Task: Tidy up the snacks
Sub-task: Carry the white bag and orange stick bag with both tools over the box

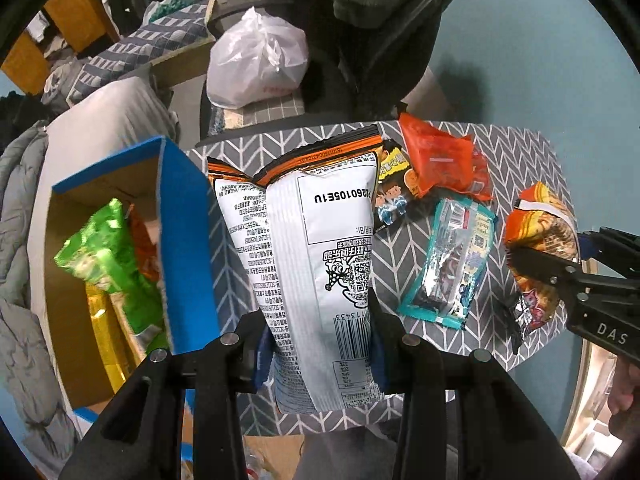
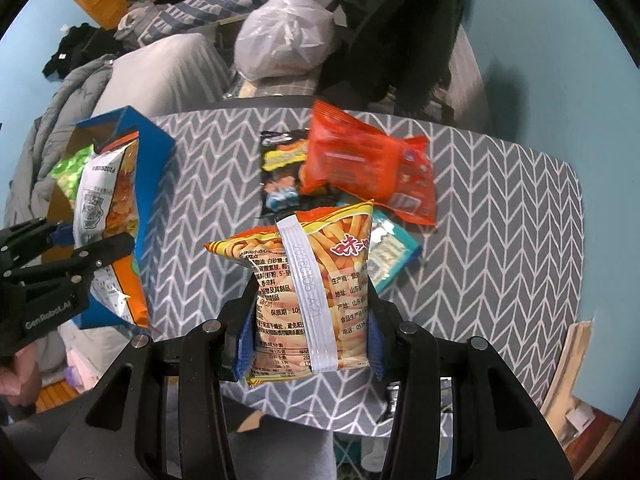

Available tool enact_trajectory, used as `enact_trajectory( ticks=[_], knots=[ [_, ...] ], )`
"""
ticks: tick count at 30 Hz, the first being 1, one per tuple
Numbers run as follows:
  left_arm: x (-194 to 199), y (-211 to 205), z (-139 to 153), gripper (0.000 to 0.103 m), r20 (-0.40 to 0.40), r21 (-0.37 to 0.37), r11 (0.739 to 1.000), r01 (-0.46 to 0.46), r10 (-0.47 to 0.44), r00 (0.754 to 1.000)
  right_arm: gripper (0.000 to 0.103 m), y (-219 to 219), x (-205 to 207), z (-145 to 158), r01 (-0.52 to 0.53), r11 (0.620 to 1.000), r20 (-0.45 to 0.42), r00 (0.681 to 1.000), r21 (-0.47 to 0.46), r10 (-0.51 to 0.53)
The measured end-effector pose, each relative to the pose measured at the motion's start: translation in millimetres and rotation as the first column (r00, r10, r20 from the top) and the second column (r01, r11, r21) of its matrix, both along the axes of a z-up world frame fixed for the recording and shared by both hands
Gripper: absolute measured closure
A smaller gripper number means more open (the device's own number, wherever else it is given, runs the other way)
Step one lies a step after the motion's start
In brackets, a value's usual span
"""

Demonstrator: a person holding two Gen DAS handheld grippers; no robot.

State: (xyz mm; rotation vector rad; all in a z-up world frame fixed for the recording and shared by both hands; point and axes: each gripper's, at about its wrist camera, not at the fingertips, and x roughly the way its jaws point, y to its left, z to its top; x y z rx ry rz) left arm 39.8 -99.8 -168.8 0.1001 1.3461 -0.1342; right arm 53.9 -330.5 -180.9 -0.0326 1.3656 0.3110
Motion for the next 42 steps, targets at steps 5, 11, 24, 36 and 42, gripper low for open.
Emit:
enact_trajectory(
  ticks=[5, 11, 24, 36, 42],
  knots=[
    [-7, 14, 15, 0.063, 0.026, 0.007, 1.000, -0.003, 0.003, 1.000, 0.059, 20, -4, 10, -0.026, 1.000, 0.016, 1.000, 0.009, 0.026],
    [-14, 31, 29, 0.063, 0.045, 0.001, 1.000, -0.013, 0.013, 0.999, 0.059, 44, -7, 20, -0.064, 0.998, 0.035, 0.997, 0.017, 0.063],
    [-21, 69, 48, 0.064, 0.071, -0.016, 0.998, -0.059, 0.060, 0.996, 0.059, 98, -9, 27, -0.162, 0.986, 0.057, 0.985, 0.029, 0.160],
    [-31, 118, 57, 0.064, 0.086, -0.025, 0.989, -0.149, 0.151, 0.985, 0.059, 159, -4, 25, -0.271, 0.961, 0.056, 0.962, 0.060, 0.268],
    [-35, 148, 59, 0.064, 0.098, -0.006, 0.979, -0.202, 0.201, 0.975, 0.059, 194, -1, 22, -0.334, 0.940, 0.057, 0.942, 0.077, 0.330]
  ],
)
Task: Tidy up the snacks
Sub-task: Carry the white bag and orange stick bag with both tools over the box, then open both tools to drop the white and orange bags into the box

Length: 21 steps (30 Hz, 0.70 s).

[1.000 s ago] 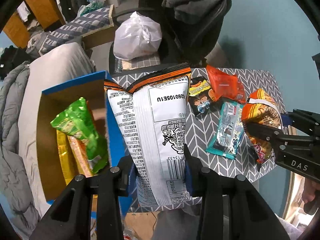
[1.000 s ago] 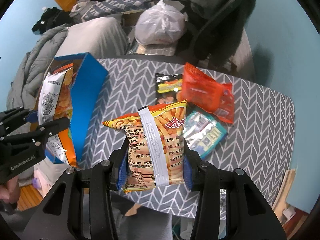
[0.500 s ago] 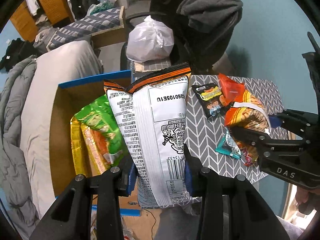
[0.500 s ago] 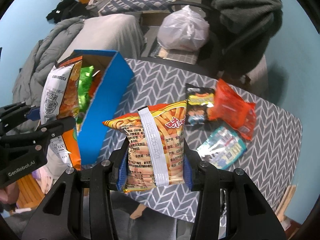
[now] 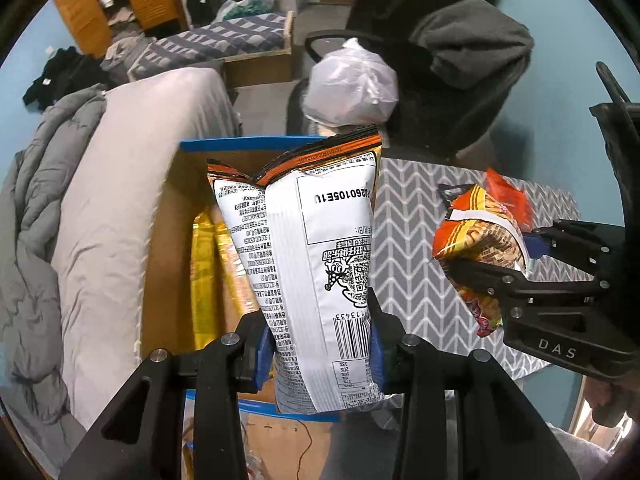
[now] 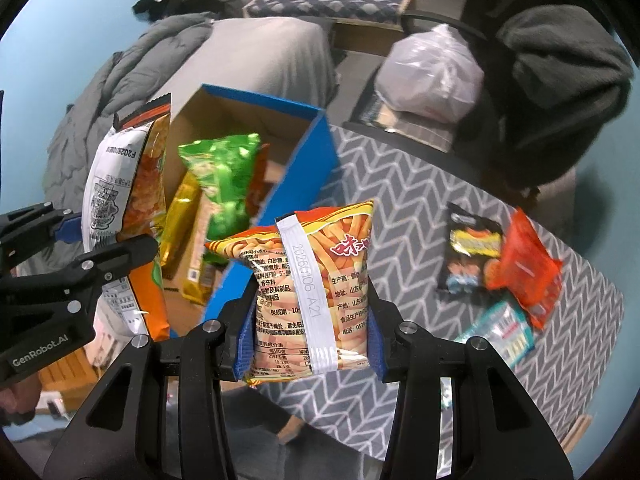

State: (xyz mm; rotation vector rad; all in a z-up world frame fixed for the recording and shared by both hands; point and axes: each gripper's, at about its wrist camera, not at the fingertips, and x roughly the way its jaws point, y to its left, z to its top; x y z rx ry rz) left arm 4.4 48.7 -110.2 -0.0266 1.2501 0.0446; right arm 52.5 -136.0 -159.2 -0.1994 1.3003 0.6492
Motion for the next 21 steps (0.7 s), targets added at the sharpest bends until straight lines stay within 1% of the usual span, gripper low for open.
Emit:
enact_trajectory(
  ticks=[8, 13, 18, 21],
  knots=[
    [1, 43, -7, 0.064, 0.001, 0.038, 0.998, -0.054, 0.054, 0.999, 0.059, 50, 1, -6, -0.090, 0.996, -0.010, 0.996, 0.016, 0.090],
    [3, 67, -22, 0.064, -0.025, 0.036, 0.997, -0.075, 0.076, 0.997, 0.059, 79, -2, -14, -0.143, 0.990, -0.024, 0.989, 0.016, 0.144],
    [5, 83, -40, 0.064, -0.042, 0.045, 0.995, -0.084, 0.085, 0.995, 0.059, 105, -6, -30, -0.185, 0.982, -0.054, 0.981, 0.020, 0.186],
    [3, 89, -48, 0.064, -0.053, 0.035, 0.996, -0.083, 0.085, 0.995, 0.059, 117, -9, -41, -0.199, 0.980, -0.075, 0.977, 0.017, 0.200]
  ],
)
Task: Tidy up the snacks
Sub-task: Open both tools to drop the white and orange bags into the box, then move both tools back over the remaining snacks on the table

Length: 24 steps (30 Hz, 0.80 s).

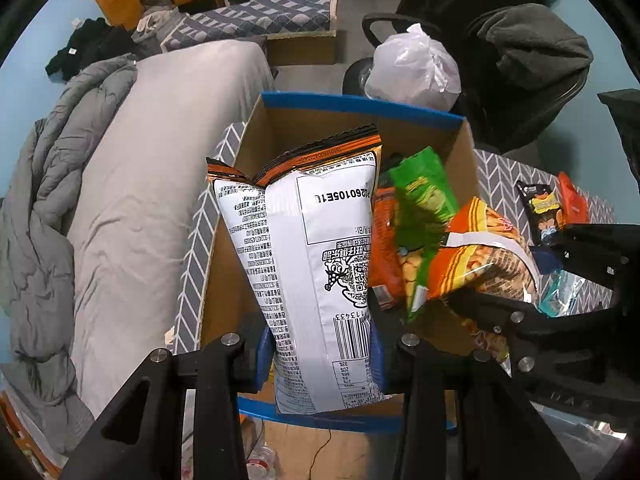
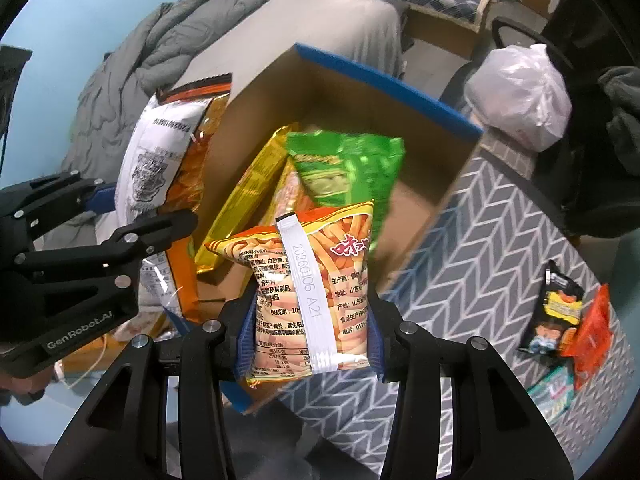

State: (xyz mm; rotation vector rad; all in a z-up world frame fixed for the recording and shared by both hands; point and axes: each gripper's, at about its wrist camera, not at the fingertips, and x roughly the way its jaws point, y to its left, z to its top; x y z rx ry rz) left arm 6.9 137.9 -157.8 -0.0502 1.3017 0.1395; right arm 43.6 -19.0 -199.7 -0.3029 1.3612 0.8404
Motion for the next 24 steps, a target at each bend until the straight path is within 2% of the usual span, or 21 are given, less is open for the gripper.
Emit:
enact_trajectory(
  ticks=[7, 9, 14, 16, 18, 24],
  knots=[
    [-3, 14, -19, 0.064, -0.026, -0.008, 1.000, -0.019, 0.019, 0.999, 0.059, 20, -6, -15, -0.016, 1.000, -0.032, 0.999, -0.008, 0.016],
    [-4, 18, -23, 0.063, -0.037, -0.009, 0.999, -0.038, 0.038, 0.999, 0.056, 23, -6, -18, -0.011, 1.000, -0.044, 0.999, -0.011, 0.010],
    [-9, 26, -28, 0.062, -0.057, -0.010, 0.999, -0.050, 0.050, 0.997, 0.054, 24, -7, -17, 0.001, 1.000, -0.051, 0.999, -0.007, -0.002],
    [-11, 26, -28, 0.056, -0.059, 0.000, 0.999, -0.050, 0.050, 0.997, 0.053, 25, -8, -14, 0.006, 1.000, -0.058, 0.998, 0.001, -0.006],
    [-13, 27, -25, 0.043, -0.052, 0.017, 0.999, -0.051, 0.052, 0.997, 0.048, 24, -10, -12, 0.006, 1.000, -0.060, 0.998, 0.007, -0.005],
    [-17, 26, -12, 0.040, -0.023, 0.039, 0.999, -0.037, 0.038, 0.999, 0.047, 18, -14, -3, 0.014, 1.000, -0.039, 0.999, 0.009, -0.014]
  ],
)
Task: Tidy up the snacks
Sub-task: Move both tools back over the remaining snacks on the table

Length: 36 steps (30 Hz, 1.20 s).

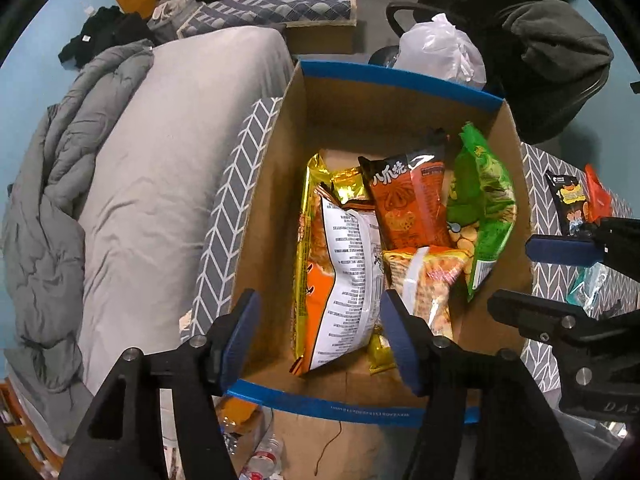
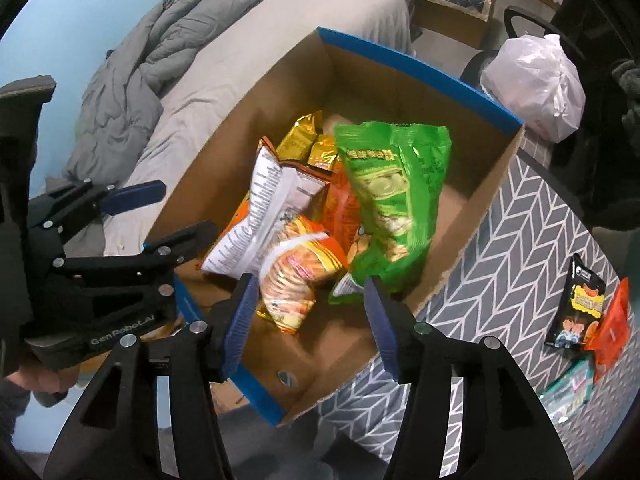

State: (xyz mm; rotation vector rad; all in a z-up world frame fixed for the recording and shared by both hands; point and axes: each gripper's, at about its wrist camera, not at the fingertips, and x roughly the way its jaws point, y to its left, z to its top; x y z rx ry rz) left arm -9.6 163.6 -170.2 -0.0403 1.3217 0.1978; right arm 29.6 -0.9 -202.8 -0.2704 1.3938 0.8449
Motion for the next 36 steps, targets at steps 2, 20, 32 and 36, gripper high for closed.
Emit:
enact_trajectory(
  ticks=[2, 20, 32, 36],
  knots=[
    [0, -2, 3, 0.039, 0.001, 0.003, 1.000, 0.001, -0.001, 1.000, 0.046, -3, 0, 2, 0.010, 1.000, 0.006, 1.000, -0.002, -0.010],
    [19, -79, 49, 0.032, 0.056, -0.097, 0.983, 0.155, -0.150, 0.987, 0.030, -107, 11, 33, 0.323, 0.946, 0.079, 0.944, -0.006, -0.321],
    [55, -183, 53, 0.032, 0.026, -0.058, 0.904, 0.423, -0.422, 0.906, 0.029, -239, 5, 27, 0.641, 0.768, 0.050, 0.767, 0.003, -0.640],
    [61, -224, 51, 0.031, 0.020, -0.056, 0.869, 0.491, -0.491, 0.871, 0.029, -287, -4, 17, 0.723, 0.691, 0.031, 0.691, -0.009, -0.722]
  ],
)
